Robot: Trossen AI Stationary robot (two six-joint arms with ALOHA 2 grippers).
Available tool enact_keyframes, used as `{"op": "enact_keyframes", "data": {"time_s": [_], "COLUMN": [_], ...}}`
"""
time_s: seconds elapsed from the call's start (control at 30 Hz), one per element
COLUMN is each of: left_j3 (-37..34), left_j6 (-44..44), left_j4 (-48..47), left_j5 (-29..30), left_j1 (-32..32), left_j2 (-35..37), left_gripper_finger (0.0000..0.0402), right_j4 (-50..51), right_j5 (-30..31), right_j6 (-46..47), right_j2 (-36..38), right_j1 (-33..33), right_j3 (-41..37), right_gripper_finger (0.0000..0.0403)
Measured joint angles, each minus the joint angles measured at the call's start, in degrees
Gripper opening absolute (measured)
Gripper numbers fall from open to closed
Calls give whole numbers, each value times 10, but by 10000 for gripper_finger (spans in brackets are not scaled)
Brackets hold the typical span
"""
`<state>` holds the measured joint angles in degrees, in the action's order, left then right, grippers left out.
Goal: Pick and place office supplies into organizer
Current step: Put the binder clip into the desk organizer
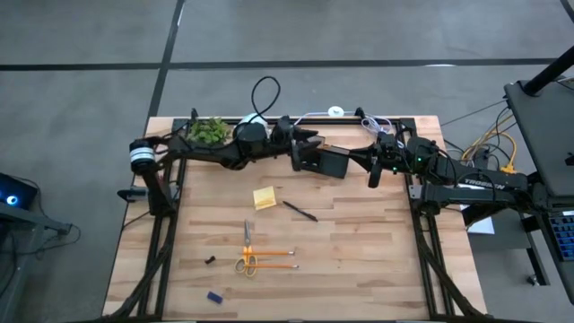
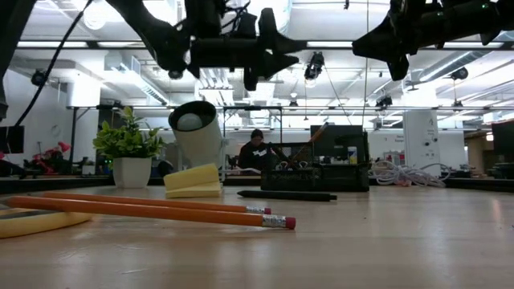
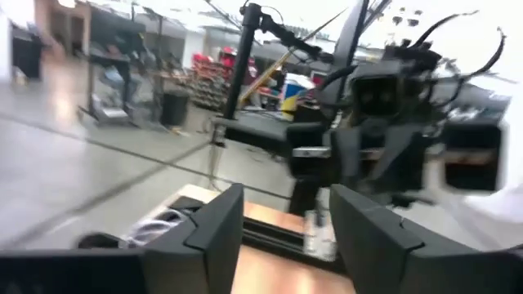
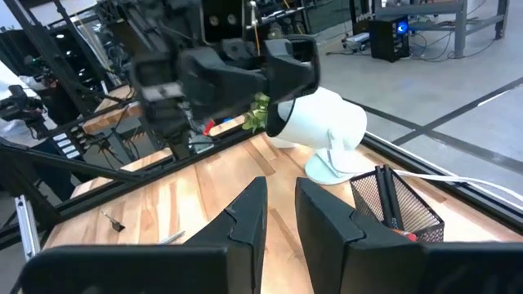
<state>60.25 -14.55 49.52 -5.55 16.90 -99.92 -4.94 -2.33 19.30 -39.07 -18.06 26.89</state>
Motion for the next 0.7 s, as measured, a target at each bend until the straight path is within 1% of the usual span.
{"op": "enact_keyframes", "data": {"time_s": [0.1, 0.17, 0.27, 0.33, 0.53, 0.7], "left_j3": [0, -1, -2, -2, -2, -2], "left_j6": [-40, -63, -90, -92, -91, -91], "left_j4": [-49, -100, -166, -217, -328, -401], "left_j5": [-28, -44, -51, -51, -51, -51], "left_j1": [-9, -16, -29, -40, -77, -107], "left_j2": [23, 39, 67, 92, 143, 159], "left_gripper_finger": [177, 178, 178, 178, 178, 178], "right_j4": [0, 0, 0, 0, 0, 0], "right_j5": [0, 0, 0, 0, 0, 0], "right_j6": [0, 0, 0, 0, 0, 0], "right_j2": [0, 0, 0, 0, 0, 0], "right_j1": [0, 1, 0, 0, 0, 0], "right_j3": [0, 0, 0, 0, 0, 0], "right_gripper_finger": [57, 57, 57, 57, 57, 57]}}
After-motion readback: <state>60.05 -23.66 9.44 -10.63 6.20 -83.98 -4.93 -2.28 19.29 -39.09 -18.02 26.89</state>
